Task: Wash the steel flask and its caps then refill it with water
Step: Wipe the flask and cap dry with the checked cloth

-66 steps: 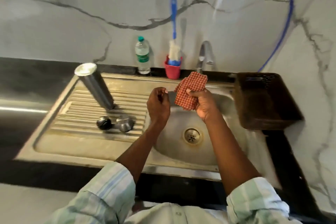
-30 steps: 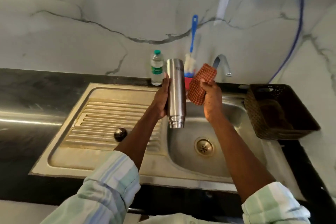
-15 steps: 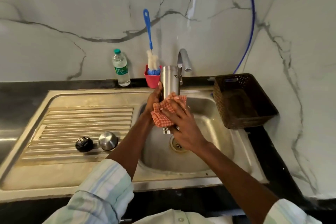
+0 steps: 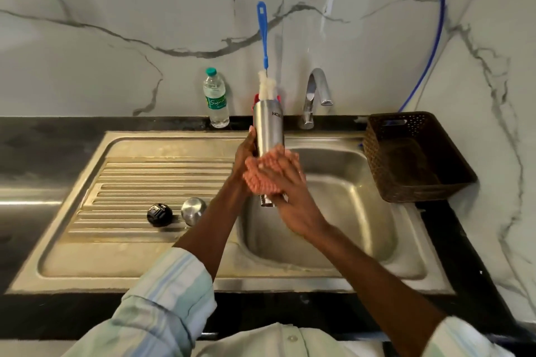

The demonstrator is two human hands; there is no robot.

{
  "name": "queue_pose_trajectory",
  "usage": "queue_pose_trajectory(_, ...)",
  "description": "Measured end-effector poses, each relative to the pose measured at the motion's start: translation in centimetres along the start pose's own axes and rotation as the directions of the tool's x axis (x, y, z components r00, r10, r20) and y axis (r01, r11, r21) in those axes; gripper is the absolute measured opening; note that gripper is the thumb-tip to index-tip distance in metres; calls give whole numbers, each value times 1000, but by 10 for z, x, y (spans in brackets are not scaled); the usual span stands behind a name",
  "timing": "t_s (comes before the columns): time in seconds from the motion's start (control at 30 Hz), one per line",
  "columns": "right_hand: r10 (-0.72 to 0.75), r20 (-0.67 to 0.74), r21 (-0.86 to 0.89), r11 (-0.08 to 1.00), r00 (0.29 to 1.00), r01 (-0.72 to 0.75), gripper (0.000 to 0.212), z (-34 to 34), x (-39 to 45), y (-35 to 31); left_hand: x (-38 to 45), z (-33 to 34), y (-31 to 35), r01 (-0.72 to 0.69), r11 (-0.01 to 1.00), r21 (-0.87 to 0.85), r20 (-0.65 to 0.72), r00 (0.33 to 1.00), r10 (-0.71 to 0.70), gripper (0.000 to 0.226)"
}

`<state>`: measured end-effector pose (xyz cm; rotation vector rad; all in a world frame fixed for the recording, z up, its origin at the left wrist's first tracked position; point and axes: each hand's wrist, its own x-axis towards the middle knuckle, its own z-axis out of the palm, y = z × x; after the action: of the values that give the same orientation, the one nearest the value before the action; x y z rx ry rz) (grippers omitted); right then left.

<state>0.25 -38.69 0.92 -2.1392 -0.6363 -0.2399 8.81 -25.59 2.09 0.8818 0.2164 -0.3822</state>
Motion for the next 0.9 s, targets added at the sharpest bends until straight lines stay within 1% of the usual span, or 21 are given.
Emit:
queue_pose_trajectory(0.03,-3,13,38,999,1000,2,57,7,-10,0,4,-7,4,6,1000,12,-48,999,-6,59)
queue_pose_trajectory(0.1,10,-15,99,995,1000,-8,54,8,0,-2,2,-15,2,18,1000,-3,1,1000,-18,57)
queue_pose_trajectory(0.13,57,-42,108,993,997,-52,54,6,14,-3,-2,-14,-3,30,999,-35,65,998,-27,60)
queue_pose_trajectory(0.17,108,-80,103,990,991,-99,56,3,34,0,-3,-13,-8,43,997,-58,79,996,-39,59)
queue_pose_trajectory(0.2,167,-106,114,981,980,-154,57,-3,55,3,-4,-13,-10,57,997,-45,51,997,-55,52)
queue_pose_trajectory(0.23,245,-126,149,963,961,-226,58,-11,76,9,-4,-12,-14,74,997,-33,51,996,-72,49)
queue_pose_trajectory(0.27,320,-135,201,936,938,-290,57,-21,94,15,-7,-9,-15,79,997,-9,59,995,-79,53)
queue_pose_trajectory(0.3,378,-125,272,902,917,-335,55,-29,105,20,-9,-7,-16,78,997,9,114,990,-79,57)
queue_pose_trajectory(0.33,413,-115,324,875,903,-359,56,-33,109,21,-9,-4,-15,67,998,12,125,990,-68,59)
queue_pose_trajectory(0.37,410,-108,327,875,906,-357,58,-34,106,15,-9,-2,-14,36,999,1,126,991,-36,60)
queue_pose_trajectory(0.4,375,-104,284,899,921,-334,60,-30,96,7,-10,2,-10,16,999,-45,132,991,-10,61)
queue_pose_trajectory(0.47,240,-86,172,960,967,-222,70,-15,63,-9,-6,2,0,-4,989,-148,156,987,27,64)
queue_pose_trajectory(0.53,120,-29,145,983,992,-114,69,6,22,-13,3,-6,7,-45,995,-89,185,981,61,76)
queue_pose_trajectory(0.57,89,-20,136,987,996,-86,65,15,7,-9,7,-10,10,-63,998,-12,116,991,64,78)
queue_pose_trajectory(0.6,83,-23,135,988,996,-79,61,18,-1,-7,13,-15,10,-59,998,16,66,996,58,77)
queue_pose_trajectory(0.63,96,-32,150,985,995,-91,59,16,4,-5,11,-15,9,-31,999,22,70,997,29,77)
queue_pose_trajectory(0.7,161,-75,161,976,984,-147,63,4,33,-2,3,-5,5,-15,1000,-4,143,990,15,78)
queue_pose_trajectory(0.77,259,-155,250,944,954,-215,71,-17,76,0,-1,-2,-8,11,1000,8,125,992,-12,76)
queue_pose_trajectory(0.83,371,-178,432,862,912,-266,62,-38,110,4,-3,0,-14,-19,995,100,118,993,7,81)
queue_pose_trajectory(0.87,381,-180,478,840,907,-258,55,-43,116,3,0,-3,-14,-45,987,157,122,992,26,83)
queue_pose_trajectory(0.9,350,-188,461,857,917,-233,54,-44,115,0,-1,2,-9,-83,976,200,104,993,63,81)
